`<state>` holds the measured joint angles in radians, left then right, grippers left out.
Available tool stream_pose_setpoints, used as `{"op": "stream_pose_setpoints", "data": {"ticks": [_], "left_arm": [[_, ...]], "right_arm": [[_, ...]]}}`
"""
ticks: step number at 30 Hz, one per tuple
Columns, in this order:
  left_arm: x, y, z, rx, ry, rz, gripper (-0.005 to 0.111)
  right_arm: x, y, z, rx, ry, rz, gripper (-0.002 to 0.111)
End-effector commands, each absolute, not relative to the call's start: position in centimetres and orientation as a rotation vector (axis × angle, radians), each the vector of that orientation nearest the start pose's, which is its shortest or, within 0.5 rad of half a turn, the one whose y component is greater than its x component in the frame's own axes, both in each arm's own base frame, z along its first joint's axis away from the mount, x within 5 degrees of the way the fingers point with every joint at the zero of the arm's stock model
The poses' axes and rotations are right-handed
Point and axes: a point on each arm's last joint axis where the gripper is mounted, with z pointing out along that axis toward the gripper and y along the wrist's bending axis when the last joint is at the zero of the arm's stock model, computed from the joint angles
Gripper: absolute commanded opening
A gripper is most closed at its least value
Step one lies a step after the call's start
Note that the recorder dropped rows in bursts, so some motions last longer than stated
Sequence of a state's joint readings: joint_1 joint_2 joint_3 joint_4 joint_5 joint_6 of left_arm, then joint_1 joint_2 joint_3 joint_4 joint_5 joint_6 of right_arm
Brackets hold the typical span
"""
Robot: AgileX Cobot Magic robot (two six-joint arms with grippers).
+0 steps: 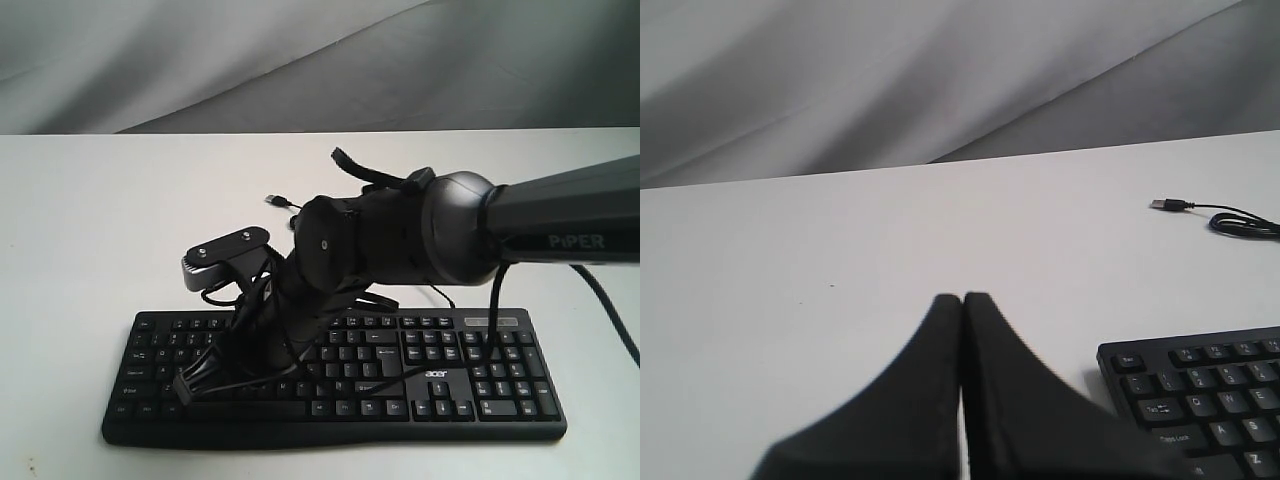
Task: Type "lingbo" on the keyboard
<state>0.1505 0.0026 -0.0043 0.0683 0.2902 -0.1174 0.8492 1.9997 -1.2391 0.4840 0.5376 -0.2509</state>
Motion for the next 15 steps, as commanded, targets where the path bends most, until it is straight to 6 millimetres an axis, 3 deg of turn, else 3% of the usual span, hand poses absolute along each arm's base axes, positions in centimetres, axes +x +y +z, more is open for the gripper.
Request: {"op": "stream_pose_setpoints", "data": {"ticks": [1, 15], "left_arm": [[5.38, 0.98, 18.74, -0.203, 1.758, 0.079, 0.001], [5.38, 0.98, 18.74, -0.203, 1.758, 0.079, 0.001]], "right_arm": [[24.79, 31.23, 14.45, -1.004, 2.635, 0.58, 0.0], [24.89, 31.05, 14.15, -0.983, 2.647, 0.55, 0.0]]}}
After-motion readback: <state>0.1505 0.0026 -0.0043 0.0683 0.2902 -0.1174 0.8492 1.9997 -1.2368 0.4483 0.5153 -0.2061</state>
